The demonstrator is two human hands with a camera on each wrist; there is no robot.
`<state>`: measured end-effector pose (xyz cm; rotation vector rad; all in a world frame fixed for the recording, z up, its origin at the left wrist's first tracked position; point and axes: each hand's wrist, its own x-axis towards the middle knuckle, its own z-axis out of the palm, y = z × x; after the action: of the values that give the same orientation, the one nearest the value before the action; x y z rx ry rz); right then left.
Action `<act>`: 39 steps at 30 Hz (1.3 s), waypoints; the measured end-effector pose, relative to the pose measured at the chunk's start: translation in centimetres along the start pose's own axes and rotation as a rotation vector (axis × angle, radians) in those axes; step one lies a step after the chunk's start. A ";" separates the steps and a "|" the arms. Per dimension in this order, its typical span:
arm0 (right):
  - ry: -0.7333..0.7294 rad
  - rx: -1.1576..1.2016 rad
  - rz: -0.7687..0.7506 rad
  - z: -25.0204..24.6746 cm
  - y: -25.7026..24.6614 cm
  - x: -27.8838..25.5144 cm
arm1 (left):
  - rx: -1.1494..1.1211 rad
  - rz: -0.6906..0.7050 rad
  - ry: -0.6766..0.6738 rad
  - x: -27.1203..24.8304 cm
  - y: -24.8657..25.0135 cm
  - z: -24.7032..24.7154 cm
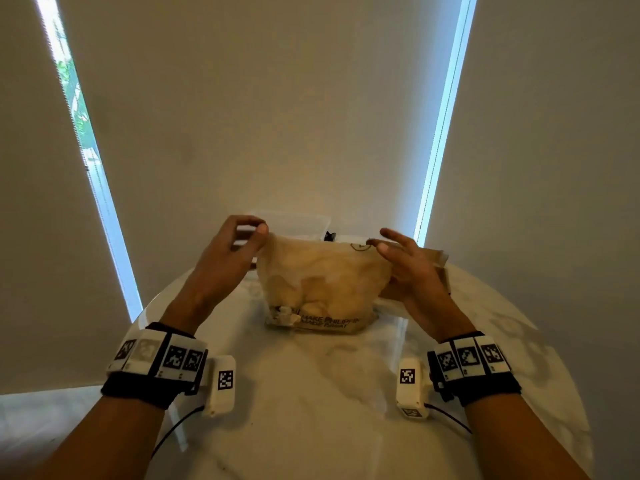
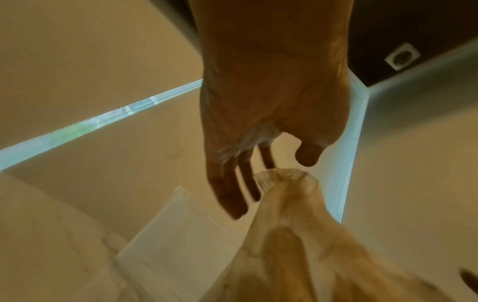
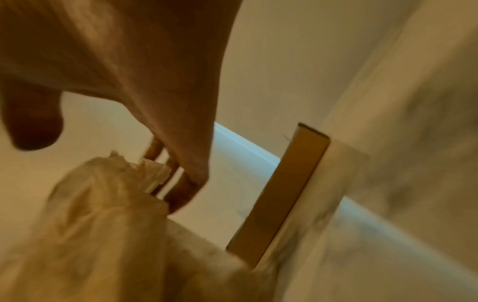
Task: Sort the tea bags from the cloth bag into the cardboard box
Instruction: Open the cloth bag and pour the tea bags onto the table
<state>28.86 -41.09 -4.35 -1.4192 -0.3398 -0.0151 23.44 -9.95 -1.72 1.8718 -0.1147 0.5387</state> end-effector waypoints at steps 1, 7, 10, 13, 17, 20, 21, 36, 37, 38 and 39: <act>0.039 -0.091 0.062 0.0 0.2 0.0 | 0.033 -0.110 -0.062 -0.1 -0.1 0.2; 0.036 -0.569 -0.077 0.7 0.7 -0.6 | 0.394 0.019 -0.112 0.0 -0.9 -0.2; 0.043 -0.320 -0.223 1.0 -0.7 -0.9 | 0.310 0.186 0.017 0.1 0.2 -0.8; -0.054 -0.082 -0.240 1.0 -1.7 -1.5 | 0.128 0.273 -0.035 -0.3 1.3 -1.2; -0.054 -0.094 -0.028 1.5 -2.7 -1.8 | 0.020 -0.018 -0.216 -0.2 1.8 -1.4; 0.048 -0.268 -0.096 1.6 -3.1 -1.6 | 0.205 -0.203 -0.158 0.2 1.7 -1.9; 0.067 -0.278 -0.139 1.6 -3.3 -1.5 | 0.247 -0.219 -0.157 0.4 1.9 -2.3; 0.034 -0.352 -0.273 3.1 -8.0 4.6 | 0.206 0.159 0.219 5.4 5.7 -5.5; 0.064 -0.347 -0.304 3.5 -8.8 5.2 | 0.214 0.203 0.272 5.8 6.5 -5.5; 0.102 -0.339 -0.345 3.9 -9.4 5.6 | 0.221 0.260 0.321 6.0 7.2 -5.6; 0.131 -0.319 -0.390 4.3 -9.9 5.7 | 0.225 0.324 0.363 5.8 7.9 -5.8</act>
<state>31.25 -37.42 7.08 -1.6361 -0.5179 -0.4971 24.16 -6.50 9.11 1.9497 -0.1204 1.1456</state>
